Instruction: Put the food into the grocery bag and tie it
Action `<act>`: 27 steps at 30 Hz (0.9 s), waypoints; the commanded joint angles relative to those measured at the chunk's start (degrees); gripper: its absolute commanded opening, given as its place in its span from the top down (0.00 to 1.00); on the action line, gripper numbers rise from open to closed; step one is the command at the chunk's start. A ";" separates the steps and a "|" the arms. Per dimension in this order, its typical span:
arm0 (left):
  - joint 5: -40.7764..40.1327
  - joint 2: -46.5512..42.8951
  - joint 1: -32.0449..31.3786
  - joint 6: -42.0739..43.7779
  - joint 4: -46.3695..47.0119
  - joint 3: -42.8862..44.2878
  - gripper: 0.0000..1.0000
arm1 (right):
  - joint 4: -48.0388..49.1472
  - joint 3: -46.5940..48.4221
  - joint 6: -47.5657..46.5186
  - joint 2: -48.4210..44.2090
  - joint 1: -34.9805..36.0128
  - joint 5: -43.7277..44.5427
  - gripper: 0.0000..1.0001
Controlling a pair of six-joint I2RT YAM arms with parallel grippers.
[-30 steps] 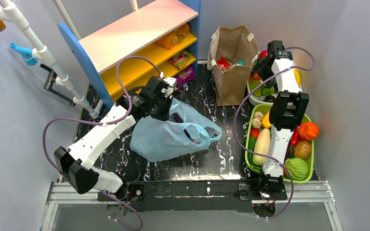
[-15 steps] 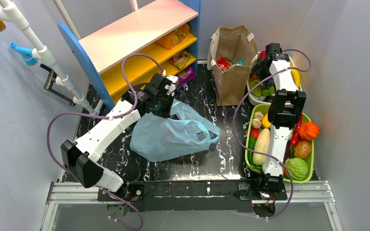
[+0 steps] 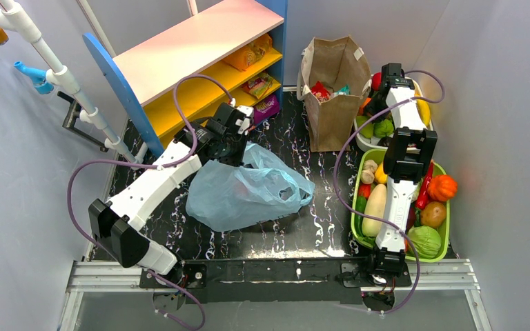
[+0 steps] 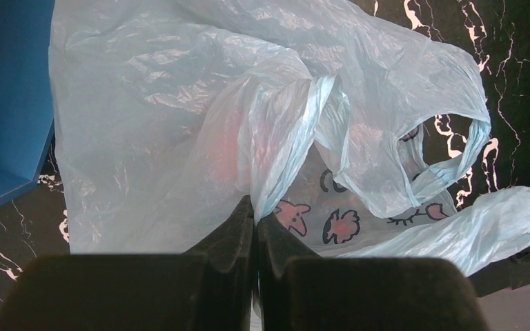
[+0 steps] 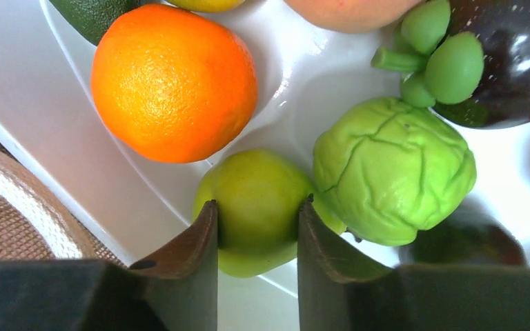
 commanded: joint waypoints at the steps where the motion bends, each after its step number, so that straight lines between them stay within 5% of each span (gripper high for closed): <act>1: -0.95 -0.25 0.34 -0.29 -0.01 2.12 1.00 | -0.93 0.85 -1.74 -0.79 0.44 -1.62 0.75; 11: 0.45 -3.26 0.36 -0.69 0.46 0.11 1.00 | 0.67 -3.66 -3.65 -8.45 0.49 -2.27 0.98; 27: 3.50 -8.08 0.37 -2.02 0.86 -2.08 1.00 | 2.45 -11.83 -4.71 -22.79 0.63 -2.85 0.99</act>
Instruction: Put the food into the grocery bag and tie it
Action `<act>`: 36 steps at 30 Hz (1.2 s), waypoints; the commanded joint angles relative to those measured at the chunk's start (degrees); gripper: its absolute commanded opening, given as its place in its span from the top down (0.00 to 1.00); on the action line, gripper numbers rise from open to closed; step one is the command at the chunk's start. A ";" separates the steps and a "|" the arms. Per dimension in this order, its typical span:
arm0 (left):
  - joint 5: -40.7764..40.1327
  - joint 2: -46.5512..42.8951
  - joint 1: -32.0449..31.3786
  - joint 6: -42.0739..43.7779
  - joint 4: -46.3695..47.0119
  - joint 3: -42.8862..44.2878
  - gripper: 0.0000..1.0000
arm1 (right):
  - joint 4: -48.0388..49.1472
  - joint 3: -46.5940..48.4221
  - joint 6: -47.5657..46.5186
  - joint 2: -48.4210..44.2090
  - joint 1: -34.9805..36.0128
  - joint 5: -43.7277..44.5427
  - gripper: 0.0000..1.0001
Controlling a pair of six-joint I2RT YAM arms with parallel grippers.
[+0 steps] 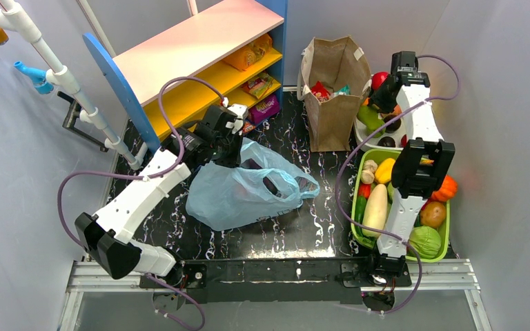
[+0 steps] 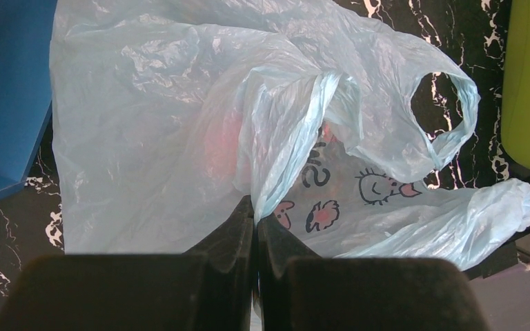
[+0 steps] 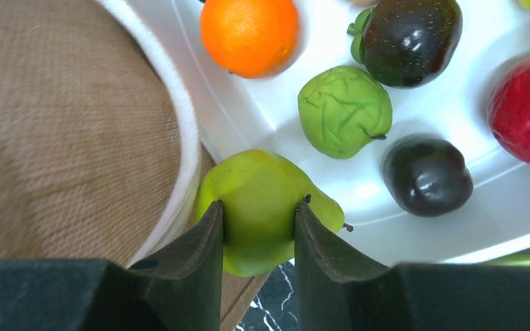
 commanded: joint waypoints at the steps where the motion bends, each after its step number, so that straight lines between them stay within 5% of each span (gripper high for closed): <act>1: 1.68 -2.93 0.32 -1.03 0.00 -0.78 1.00 | 1.39 -2.02 -1.05 -6.22 0.29 -0.45 0.99; 23: 7.10 -5.68 0.31 -5.90 1.59 -0.85 1.00 | 2.56 -22.58 3.39 -37.45 3.83 -10.39 0.99; 36: 11.50 -8.62 0.30 -7.58 3.58 -3.59 1.00 | 11.17 -36.46 7.87 -52.13 12.71 -18.78 0.99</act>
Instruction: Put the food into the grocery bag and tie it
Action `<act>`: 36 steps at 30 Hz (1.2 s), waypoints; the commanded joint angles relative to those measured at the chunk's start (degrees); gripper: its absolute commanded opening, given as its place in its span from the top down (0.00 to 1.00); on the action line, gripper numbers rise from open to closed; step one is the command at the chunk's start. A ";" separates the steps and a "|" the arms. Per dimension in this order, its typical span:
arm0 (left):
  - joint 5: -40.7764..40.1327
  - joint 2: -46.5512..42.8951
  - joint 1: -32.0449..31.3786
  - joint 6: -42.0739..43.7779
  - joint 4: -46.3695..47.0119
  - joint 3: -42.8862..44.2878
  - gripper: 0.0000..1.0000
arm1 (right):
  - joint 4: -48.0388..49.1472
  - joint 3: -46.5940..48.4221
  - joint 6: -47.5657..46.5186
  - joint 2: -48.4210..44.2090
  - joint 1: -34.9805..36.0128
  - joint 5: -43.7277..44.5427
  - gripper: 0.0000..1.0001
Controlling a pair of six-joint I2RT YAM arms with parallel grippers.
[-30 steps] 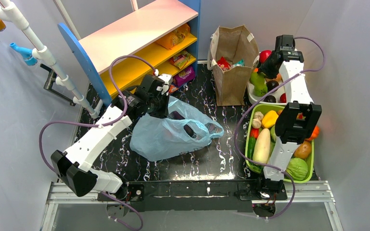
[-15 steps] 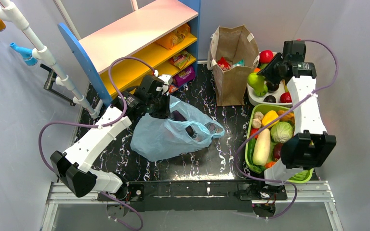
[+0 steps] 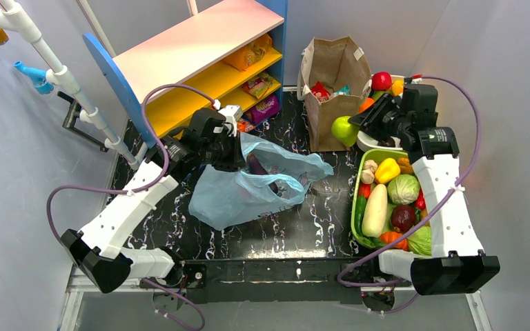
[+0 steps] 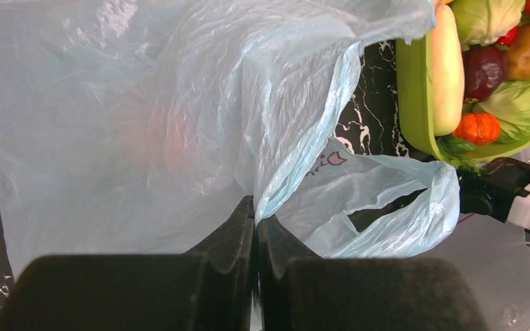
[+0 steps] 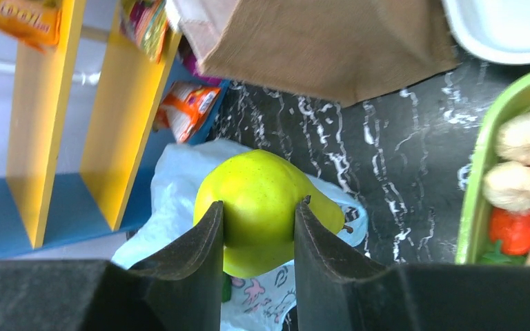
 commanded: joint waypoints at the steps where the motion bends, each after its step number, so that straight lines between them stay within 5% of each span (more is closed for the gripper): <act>1: 2.44 -2.24 0.28 -0.79 0.73 -0.90 1.00 | 6.43 -1.53 2.10 -2.82 5.43 -2.92 0.99; 16: 5.53 -5.17 0.33 -3.52 2.76 -4.17 1.00 | 14.74 -4.31 5.98 -4.32 27.53 3.09 0.99; 36: 5.75 -6.70 0.27 -2.87 2.83 -3.71 1.00 | 17.07 -3.56 4.71 11.63 40.69 5.30 0.99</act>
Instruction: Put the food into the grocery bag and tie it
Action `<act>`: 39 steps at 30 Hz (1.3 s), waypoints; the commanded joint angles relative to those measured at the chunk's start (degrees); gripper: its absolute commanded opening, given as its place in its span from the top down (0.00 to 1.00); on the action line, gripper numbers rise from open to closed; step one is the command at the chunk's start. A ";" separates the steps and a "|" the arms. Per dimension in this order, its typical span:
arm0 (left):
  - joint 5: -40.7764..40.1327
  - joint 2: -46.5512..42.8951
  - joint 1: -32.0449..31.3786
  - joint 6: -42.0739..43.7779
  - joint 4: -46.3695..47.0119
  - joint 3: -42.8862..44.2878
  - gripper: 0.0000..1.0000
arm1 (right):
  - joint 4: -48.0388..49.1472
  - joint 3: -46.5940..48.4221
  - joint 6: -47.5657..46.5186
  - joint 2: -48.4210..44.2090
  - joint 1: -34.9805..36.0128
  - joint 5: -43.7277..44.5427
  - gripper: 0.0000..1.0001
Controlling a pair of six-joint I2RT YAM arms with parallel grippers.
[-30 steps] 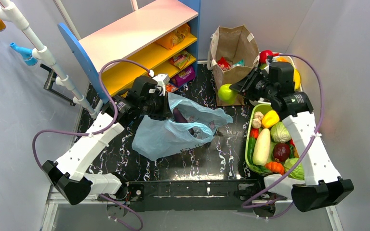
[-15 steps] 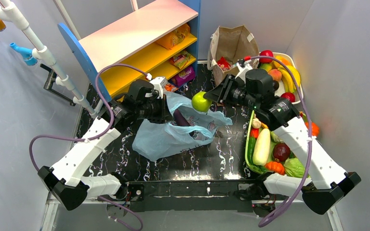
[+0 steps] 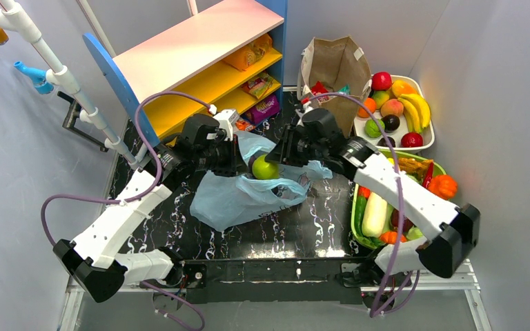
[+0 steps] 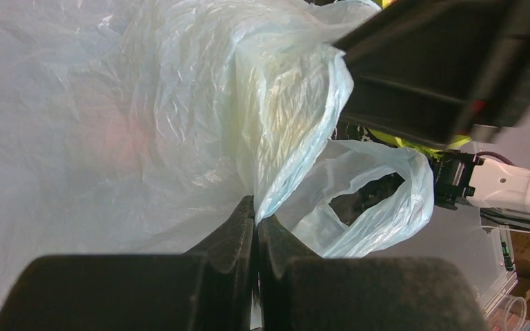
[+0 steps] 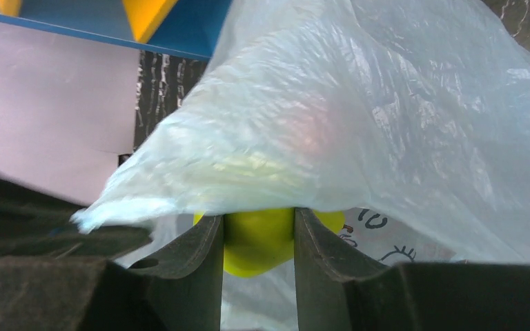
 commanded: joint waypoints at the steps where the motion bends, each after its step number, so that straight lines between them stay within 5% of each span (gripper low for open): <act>1: 1.24 -2.08 0.26 0.44 -0.23 0.44 1.00 | 2.68 4.58 -0.67 5.77 1.32 0.72 0.99; 10: 2.01 -1.54 0.30 0.18 1.67 -2.40 1.00 | 10.45 6.48 -0.10 8.80 1.86 -7.77 0.95; 15: 1.19 -1.74 0.28 0.20 2.09 -3.89 1.00 | 14.87 3.55 -1.46 4.21 1.85 -14.68 0.46; 18: 0.32 -1.26 0.32 0.34 1.90 -4.44 1.00 | 17.48 -0.76 -1.60 0.26 1.77 -18.93 0.29; 28: -0.33 -1.07 0.26 0.15 1.31 -4.48 1.00 | 15.17 -6.60 -5.05 -8.79 0.99 -17.93 0.28; 39: 0.20 -1.83 0.30 -0.44 0.94 -5.13 1.00 | -6.30 -1.78 -23.82 -12.48 -1.41 13.27 0.19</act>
